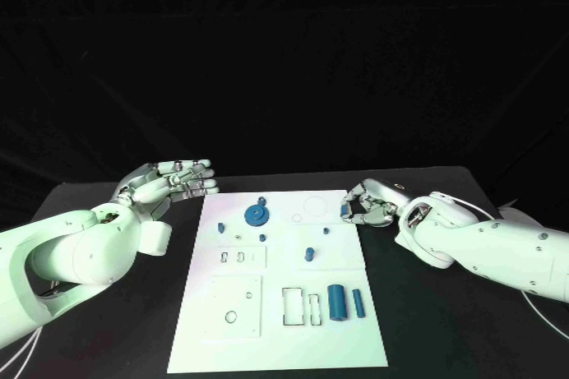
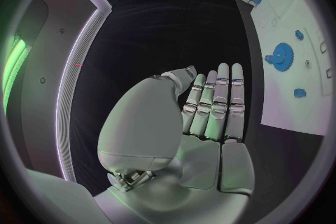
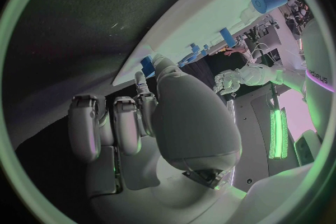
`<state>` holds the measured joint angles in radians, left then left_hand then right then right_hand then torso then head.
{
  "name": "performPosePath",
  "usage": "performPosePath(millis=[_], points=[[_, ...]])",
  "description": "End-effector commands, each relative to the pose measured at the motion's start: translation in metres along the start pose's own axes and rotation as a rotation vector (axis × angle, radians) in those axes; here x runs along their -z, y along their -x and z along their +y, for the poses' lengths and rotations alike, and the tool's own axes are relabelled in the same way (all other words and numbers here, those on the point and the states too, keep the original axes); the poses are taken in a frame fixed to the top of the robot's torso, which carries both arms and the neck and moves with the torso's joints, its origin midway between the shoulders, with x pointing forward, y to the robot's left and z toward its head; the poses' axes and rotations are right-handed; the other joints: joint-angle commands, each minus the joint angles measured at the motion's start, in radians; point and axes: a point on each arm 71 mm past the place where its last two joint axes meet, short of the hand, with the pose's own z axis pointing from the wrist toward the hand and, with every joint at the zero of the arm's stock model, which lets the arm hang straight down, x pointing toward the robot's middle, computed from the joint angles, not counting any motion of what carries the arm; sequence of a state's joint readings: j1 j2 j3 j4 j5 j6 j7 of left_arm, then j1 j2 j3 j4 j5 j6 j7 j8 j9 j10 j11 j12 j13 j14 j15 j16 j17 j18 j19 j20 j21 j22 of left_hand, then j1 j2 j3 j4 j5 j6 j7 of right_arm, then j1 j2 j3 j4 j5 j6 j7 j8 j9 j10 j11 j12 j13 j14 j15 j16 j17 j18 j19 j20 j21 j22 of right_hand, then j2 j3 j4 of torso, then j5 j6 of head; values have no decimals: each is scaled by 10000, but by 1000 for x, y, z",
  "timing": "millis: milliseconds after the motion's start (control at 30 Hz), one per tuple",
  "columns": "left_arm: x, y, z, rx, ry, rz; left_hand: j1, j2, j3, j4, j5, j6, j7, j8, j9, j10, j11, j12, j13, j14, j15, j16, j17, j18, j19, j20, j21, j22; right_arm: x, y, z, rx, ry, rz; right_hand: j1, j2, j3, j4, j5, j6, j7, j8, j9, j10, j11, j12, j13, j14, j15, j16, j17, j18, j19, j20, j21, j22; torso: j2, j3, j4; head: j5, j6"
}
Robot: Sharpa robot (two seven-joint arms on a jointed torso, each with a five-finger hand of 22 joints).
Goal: Assemble the parts on the task board
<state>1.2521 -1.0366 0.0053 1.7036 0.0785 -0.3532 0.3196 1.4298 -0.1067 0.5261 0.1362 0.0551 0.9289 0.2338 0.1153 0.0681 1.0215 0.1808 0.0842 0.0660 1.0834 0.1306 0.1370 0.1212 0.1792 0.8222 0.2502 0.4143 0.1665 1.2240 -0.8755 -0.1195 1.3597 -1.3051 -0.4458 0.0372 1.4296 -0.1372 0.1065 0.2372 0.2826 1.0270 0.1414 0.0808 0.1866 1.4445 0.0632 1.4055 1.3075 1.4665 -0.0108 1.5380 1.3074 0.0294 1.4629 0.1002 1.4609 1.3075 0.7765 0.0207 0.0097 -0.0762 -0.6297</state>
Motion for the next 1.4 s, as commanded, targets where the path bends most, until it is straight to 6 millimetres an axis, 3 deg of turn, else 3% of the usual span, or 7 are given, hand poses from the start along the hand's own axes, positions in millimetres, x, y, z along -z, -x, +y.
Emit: performPosePath(millis=[33, 500, 900, 1033, 1300, 1400], points=[[0, -2, -1, 20, -90, 213, -82, 8, 59, 12, -15, -12, 118, -11, 3, -11, 48, -69, -9, -14, 30, 46, 15, 14, -53, 5, 58, 11, 0, -3, 1, 198, 121, 273, 93, 38, 18, -79, 39, 103, -9, 57, 13, 61, -55, 61, 1043, 897, -1, 46, 2048, 40, 188, 2, 24, 1653, -6, 2, -6, -8, 9], [0, -2, -1, 20, -76, 213, -82, 8, 59, 12, -15, -12, 118, -11, 3, -11, 48, -69, -9, -14, 30, 46, 15, 14, -53, 5, 58, 11, -2, -3, 5, 227, 154, 116, 59, 158, 67, -80, 110, 376, -103, 147, 42, 163, -133, 180, 1156, 921, -64, 92, 2142, 7, 283, -51, 130, 1761, 1, -3, 1, -11, 9], [0, -2, -1, 22, -55, 220, -82, 8, 59, 12, -15, -12, 118, -11, 3, -11, 48, -69, -9, -14, 30, 46, 15, 14, -53, 5, 58, 11, -3, -3, 5, 245, -44, -90, 61, 427, 218, -112, 182, 885, -340, 382, 126, 274, -333, 289, 1264, 944, -233, 134, 2231, -35, 404, -191, 267, 1901, 0, -1, -3, 9, -12], [0, -2, -1, 23, -49, 224, -82, 8, 59, 12, -15, -12, 118, -11, 3, -11, 48, -69, -9, -14, 30, 46, 15, 14, -53, 5, 58, 11, -4, -2, 6, 246, -57, -216, 207, 570, 402, -240, -130, 1078, -457, 494, 173, 324, -440, 331, 1310, 955, -329, 155, 2274, -54, 457, -283, 327, 1962, -3, -3, 0, 4, -18], [0, -1, -1, 21, -44, 217, -82, 8, 59, 12, -15, -12, 118, -11, 3, -11, 48, -69, -9, -14, 30, 46, 15, 14, -53, 5, 58, 11, -2, 0, 14, 222, 97, -496, 346, 691, 619, -390, -227, 1168, -534, 567, 209, 343, -516, 335, 1322, 970, -394, 183, 2332, -94, 561, -354, 453, 2079, -10, -1, -5, 56, -13], [0, -1, -1, 19, -41, 209, -82, 8, 59, 12, -15, -12, 118, -11, 3, -11, 48, -69, -9, -14, 30, 46, 15, 14, -53, 5, 58, 11, -1, 2, 23, 198, 234, -520, 350, 696, 635, -400, -246, 1166, -535, 568, 210, 339, -518, 328, 1316, 977, -396, 197, 2363, -111, 604, -359, 507, 2126, -27, -10, 0, 156, -10]])
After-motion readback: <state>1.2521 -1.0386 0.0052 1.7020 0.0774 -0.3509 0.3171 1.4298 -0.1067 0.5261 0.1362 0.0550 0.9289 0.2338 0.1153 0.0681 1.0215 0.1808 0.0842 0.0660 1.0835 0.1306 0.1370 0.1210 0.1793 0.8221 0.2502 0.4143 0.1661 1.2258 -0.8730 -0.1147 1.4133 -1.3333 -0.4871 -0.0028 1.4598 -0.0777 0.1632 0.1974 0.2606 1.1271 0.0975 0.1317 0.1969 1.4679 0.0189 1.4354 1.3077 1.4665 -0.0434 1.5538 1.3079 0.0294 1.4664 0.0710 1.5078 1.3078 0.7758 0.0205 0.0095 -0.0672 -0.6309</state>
